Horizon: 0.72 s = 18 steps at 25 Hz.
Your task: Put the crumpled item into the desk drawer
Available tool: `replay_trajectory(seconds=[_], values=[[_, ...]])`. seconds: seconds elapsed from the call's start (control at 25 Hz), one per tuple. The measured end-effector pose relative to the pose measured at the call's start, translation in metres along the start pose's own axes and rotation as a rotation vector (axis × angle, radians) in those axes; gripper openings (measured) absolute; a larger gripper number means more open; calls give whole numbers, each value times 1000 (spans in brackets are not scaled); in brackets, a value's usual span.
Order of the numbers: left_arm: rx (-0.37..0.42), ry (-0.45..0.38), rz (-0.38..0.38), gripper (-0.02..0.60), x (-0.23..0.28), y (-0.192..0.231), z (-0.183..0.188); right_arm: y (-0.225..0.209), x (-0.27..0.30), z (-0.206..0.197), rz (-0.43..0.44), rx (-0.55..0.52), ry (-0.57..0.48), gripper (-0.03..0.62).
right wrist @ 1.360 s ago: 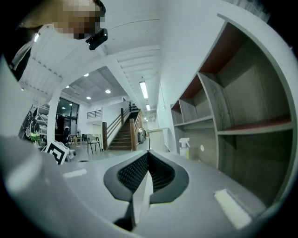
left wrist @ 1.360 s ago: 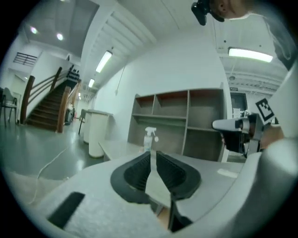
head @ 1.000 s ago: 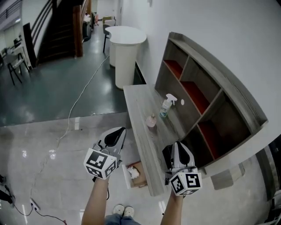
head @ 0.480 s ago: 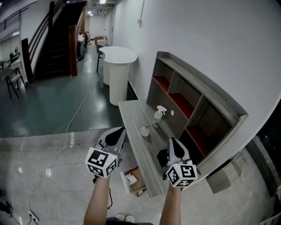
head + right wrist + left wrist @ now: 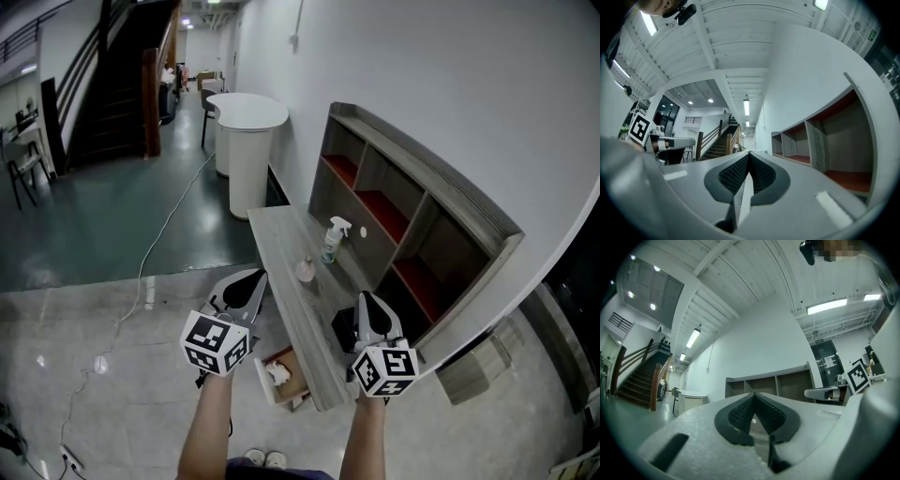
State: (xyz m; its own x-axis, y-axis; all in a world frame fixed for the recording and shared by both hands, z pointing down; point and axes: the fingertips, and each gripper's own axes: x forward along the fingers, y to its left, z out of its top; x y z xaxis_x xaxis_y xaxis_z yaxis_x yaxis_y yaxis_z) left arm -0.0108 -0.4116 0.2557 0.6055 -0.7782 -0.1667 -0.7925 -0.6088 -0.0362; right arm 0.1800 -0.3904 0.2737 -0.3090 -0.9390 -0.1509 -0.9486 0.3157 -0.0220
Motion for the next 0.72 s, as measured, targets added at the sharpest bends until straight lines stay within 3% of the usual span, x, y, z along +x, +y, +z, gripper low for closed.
replay_trajectory(seconds=[0.72], values=[[-9,18,-16,6,3,-11,-7,-7,-9,-2,-1,-4,9,8]])
